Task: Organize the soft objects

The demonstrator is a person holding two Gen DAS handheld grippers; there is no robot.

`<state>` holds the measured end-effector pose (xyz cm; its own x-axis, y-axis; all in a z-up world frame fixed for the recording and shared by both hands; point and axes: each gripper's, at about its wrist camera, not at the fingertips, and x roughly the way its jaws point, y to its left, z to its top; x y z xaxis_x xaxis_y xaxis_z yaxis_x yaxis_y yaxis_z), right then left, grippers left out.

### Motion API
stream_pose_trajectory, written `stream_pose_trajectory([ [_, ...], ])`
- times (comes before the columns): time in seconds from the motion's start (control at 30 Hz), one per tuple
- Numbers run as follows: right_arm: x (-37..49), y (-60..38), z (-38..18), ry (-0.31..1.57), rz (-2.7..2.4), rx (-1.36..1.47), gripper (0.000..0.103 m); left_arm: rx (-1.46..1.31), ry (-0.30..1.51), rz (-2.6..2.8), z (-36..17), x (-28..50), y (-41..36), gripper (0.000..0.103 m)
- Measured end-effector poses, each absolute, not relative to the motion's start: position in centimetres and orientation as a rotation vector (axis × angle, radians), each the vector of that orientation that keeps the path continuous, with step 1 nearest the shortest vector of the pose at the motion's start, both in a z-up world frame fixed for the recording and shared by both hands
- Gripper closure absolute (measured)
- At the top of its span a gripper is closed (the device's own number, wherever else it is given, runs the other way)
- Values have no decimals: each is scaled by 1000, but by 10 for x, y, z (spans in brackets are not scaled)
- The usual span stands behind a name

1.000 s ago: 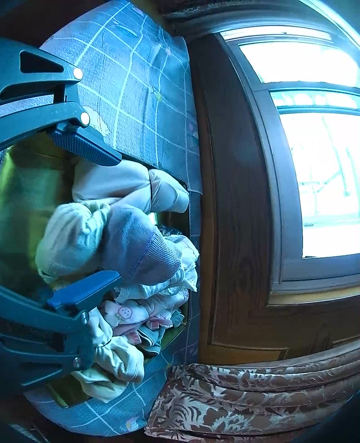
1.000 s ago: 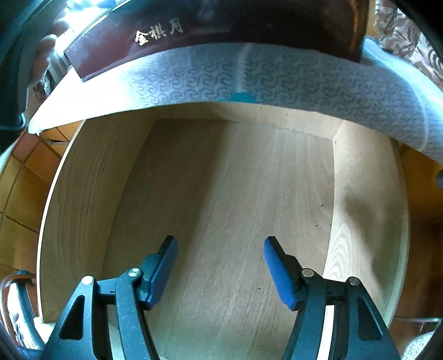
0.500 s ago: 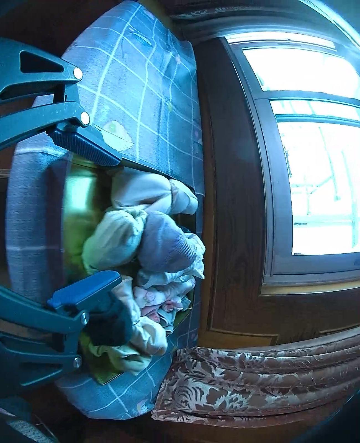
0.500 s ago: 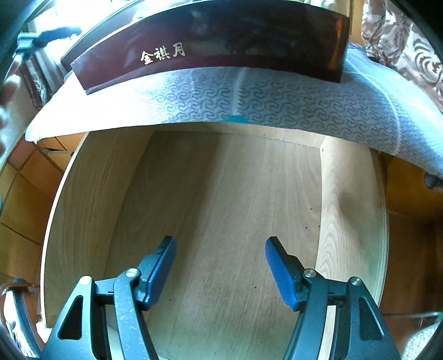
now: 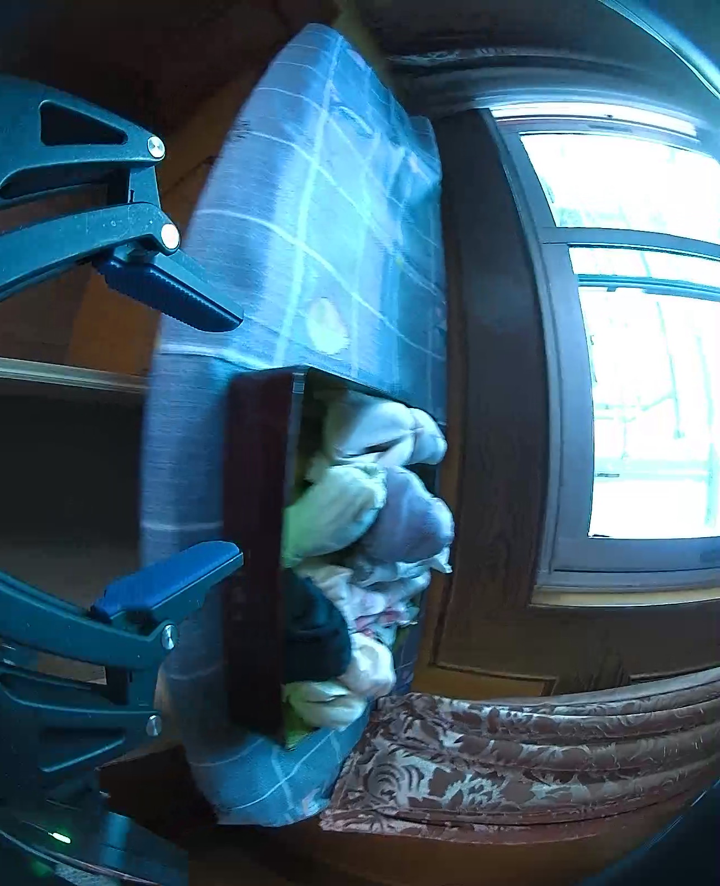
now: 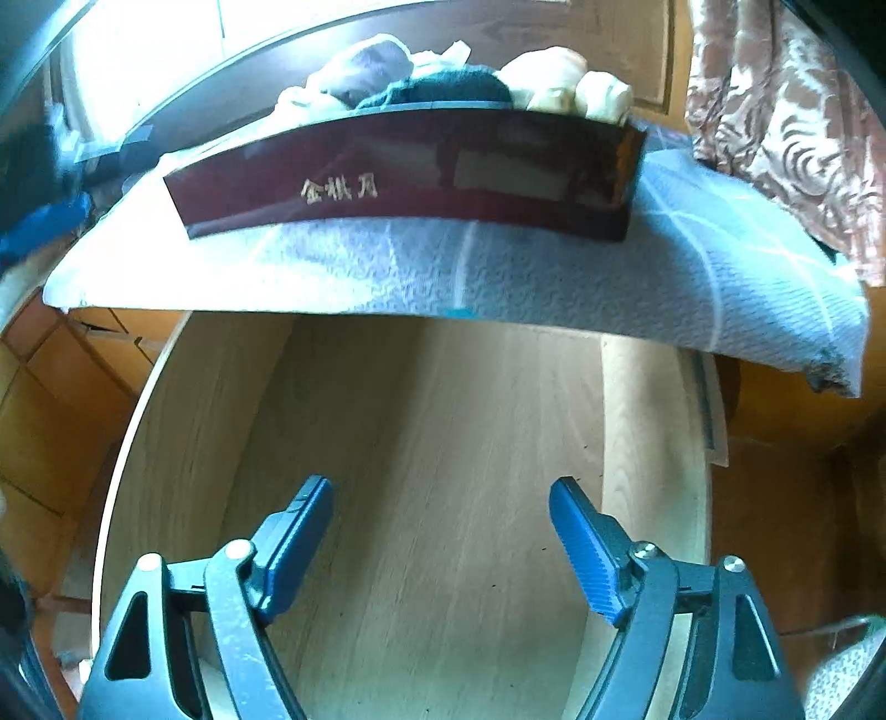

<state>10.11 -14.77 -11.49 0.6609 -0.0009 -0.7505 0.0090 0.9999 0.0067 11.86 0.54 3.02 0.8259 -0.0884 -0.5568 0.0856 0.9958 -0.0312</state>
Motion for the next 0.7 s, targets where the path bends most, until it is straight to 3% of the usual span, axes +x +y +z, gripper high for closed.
stream_pose_trajectory([
  [0.3, 78, -150, -74, 715, -113, 10, 2, -16, 598, -49, 20, 77, 11, 23],
  [0.7, 12, -153, -49, 559, -218, 54, 0, -11, 572, -16, 7, 2, 11, 23],
])
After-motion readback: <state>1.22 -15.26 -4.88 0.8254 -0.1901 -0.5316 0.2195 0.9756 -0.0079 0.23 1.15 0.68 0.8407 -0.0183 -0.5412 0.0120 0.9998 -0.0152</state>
